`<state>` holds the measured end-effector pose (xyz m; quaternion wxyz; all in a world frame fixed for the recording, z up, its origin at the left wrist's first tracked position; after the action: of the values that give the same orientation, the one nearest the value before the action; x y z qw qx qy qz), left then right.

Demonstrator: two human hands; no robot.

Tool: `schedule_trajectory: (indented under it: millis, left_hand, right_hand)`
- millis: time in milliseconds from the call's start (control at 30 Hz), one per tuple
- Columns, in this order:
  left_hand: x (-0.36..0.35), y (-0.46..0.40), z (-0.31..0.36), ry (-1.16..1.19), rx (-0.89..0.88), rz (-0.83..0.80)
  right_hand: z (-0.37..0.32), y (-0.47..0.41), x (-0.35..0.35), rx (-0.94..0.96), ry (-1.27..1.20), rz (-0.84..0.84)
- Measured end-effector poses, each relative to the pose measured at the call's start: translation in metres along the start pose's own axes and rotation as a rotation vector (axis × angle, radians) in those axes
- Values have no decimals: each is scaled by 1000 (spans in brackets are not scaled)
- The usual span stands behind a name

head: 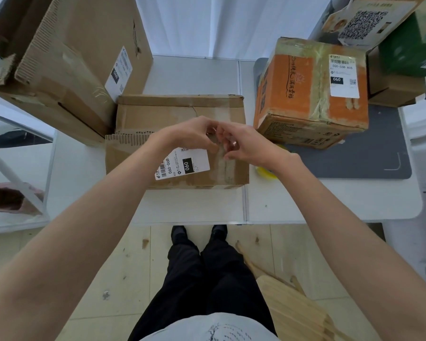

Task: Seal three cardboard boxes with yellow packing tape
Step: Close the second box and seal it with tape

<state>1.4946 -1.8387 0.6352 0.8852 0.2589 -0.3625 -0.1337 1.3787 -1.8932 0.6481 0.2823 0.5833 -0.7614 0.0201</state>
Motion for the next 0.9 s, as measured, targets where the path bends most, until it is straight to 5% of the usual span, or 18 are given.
schedule_trajectory:
  millis: [233, 900]
  left_hand:
    - [-4, -8, 4, -38, -4, -40]
    - [-12, -14, 0, -39, 112, 177]
  right_hand:
    - [-2, -6, -4, 43, 57, -32]
    - [2, 1, -7, 80, 269, 68]
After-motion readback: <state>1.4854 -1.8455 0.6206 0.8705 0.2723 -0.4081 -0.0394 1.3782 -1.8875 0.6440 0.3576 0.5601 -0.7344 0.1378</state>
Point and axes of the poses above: each hand's wrist, its own y-axis away from the middle knuckle, its own x-axis out of the back of the hand, z = x × y, the point moved 6 cm from there along -y, towards the middle knuckle, and after that the axes turned 14 degrees about -y, right-handed, at the moved point
